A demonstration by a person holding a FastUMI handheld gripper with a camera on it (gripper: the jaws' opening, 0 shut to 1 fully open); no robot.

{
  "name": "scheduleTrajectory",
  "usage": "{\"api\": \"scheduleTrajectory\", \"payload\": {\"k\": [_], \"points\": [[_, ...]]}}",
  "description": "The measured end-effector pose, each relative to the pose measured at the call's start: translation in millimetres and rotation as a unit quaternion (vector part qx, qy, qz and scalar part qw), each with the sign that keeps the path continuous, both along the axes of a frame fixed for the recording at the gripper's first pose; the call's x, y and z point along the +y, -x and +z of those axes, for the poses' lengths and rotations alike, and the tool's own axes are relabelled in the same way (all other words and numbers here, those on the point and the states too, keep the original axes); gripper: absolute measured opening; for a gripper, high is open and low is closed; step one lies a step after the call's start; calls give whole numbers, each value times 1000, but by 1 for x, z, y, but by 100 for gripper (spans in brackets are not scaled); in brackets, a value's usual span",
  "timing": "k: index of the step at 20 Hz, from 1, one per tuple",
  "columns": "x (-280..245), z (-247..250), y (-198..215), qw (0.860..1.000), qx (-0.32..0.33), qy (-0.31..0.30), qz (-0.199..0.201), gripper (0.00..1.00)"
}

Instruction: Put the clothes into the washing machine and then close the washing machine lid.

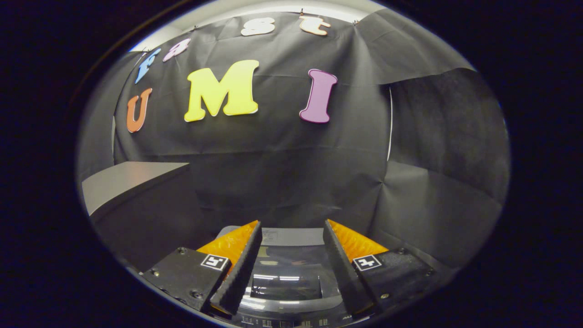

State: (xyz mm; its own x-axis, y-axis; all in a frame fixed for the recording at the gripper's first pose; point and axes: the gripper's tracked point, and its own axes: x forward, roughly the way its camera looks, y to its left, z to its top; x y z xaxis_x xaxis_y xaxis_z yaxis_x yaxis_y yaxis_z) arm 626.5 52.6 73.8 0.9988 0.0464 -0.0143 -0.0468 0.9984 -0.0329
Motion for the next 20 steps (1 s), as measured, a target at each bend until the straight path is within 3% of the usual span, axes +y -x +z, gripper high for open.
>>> {"api": "scheduleTrajectory", "payload": {"k": [5,9,13,18,20], "points": [[-5,-14,33,1000,8,5,-6,86],[4,-34,84,1000,14,22,7,86],[9,-37,169,1000,2,16,-4,86],[12,-45,304,999,-20,3,-30,86],[11,-47,358,999,-24,5,-37,95]]}}
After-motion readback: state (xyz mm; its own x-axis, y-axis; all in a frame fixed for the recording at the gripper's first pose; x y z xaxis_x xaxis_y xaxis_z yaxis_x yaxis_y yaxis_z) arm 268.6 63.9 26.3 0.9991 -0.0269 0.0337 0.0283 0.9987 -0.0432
